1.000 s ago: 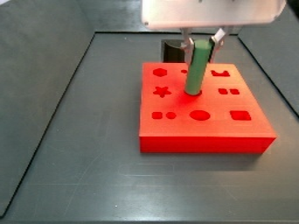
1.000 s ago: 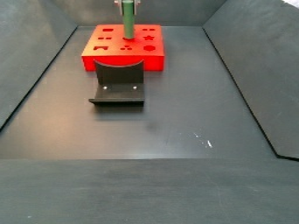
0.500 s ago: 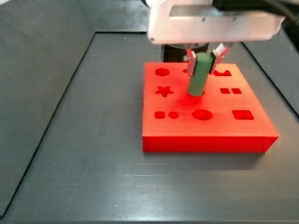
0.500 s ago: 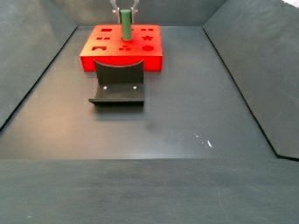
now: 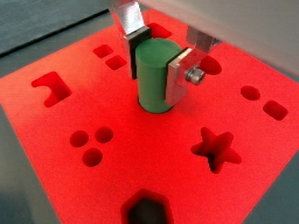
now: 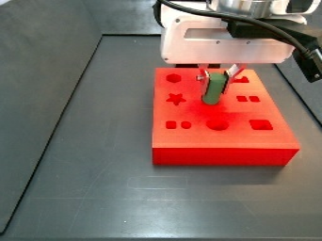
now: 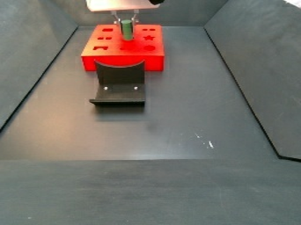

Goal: Insert the round object.

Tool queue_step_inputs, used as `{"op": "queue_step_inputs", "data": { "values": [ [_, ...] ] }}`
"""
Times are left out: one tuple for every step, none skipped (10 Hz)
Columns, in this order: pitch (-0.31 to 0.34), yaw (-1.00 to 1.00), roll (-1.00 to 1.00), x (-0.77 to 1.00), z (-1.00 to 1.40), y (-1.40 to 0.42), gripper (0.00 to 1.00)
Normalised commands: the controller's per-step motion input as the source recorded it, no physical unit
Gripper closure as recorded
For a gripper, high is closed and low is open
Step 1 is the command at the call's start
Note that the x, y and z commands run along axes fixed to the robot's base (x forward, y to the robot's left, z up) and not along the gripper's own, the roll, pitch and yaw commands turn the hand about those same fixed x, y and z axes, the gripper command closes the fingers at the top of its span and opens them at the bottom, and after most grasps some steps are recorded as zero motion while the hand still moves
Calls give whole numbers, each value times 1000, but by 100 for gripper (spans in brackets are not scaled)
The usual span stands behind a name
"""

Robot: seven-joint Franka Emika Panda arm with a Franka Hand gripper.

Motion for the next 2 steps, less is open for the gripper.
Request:
{"op": "queue_step_inputs", "data": {
  "values": [
    [-4, 0, 0, -17, 0, 0, 100],
    [0, -17, 54, -11, 0, -120, 100]
  ]
}}
